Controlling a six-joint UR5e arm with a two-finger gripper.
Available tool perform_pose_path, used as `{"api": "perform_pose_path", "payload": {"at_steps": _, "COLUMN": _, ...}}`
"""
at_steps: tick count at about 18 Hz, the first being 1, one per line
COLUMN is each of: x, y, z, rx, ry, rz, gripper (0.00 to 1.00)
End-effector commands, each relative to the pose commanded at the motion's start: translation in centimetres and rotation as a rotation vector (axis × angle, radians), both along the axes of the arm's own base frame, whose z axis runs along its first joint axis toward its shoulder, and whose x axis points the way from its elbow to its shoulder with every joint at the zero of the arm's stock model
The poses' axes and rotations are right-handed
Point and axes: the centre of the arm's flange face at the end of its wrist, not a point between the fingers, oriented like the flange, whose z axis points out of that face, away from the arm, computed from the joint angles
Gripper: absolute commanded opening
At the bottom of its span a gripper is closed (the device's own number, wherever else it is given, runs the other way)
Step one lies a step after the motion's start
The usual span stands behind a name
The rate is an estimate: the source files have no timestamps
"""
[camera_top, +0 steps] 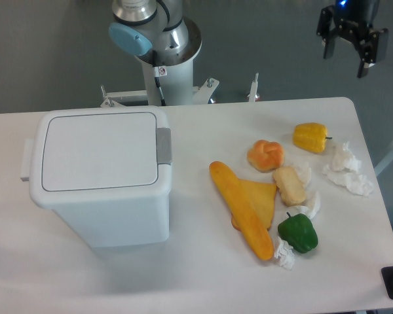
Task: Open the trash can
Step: 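Move the open gripper from its raised position toward the white trash can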
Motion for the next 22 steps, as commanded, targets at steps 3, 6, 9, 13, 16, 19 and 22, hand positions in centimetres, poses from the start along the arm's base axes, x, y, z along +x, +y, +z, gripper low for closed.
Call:
{"api": "perform_pose_path", "payload": {"at_steps": 3, "x": 0.1, "y": 0.1, "z": 0.0, "rx": -0.001, "ry": 0.000, "rz": -0.003, "gripper": 1.00}}
{"api": "perform_pose_path", "payload": {"at_steps": 6, "x": 0.2, "y": 0.2, "z": 0.0, "rx": 0.001, "ry": -0.002, "rz": -0.005, "gripper": 1.00}}
{"api": "perform_pose_path", "payload": {"at_steps": 9, "x": 0.4, "y": 0.4, "z": 0.1, "rx": 0.001, "ry": -0.005, "rz": -0.008, "gripper": 1.00}}
{"api": "perform_pose_path", "payload": {"at_steps": 13, "x": 0.7, "y": 1.2, "z": 0.2, "rx": 0.008, "ry": -0.009, "rz": -0.002, "gripper": 1.00}}
{"api": "perform_pose_path", "payload": {"at_steps": 16, "x": 1.2, "y": 2.8, "z": 0.8, "rx": 0.029, "ry": -0.022, "rz": 0.065, "gripper": 1.00}}
{"api": "perform_pose_path", "payload": {"at_steps": 19, "x": 2.3, "y": 5.2, "z": 1.1, "rx": 0.066, "ry": -0.056, "rz": 0.176, "gripper": 1.00}}
{"api": "perform_pose_path", "payload": {"at_steps": 22, "x": 3.7, "y": 8.3, "z": 1.7, "rx": 0.098, "ry": -0.085, "rz": 0.260, "gripper": 1.00}}
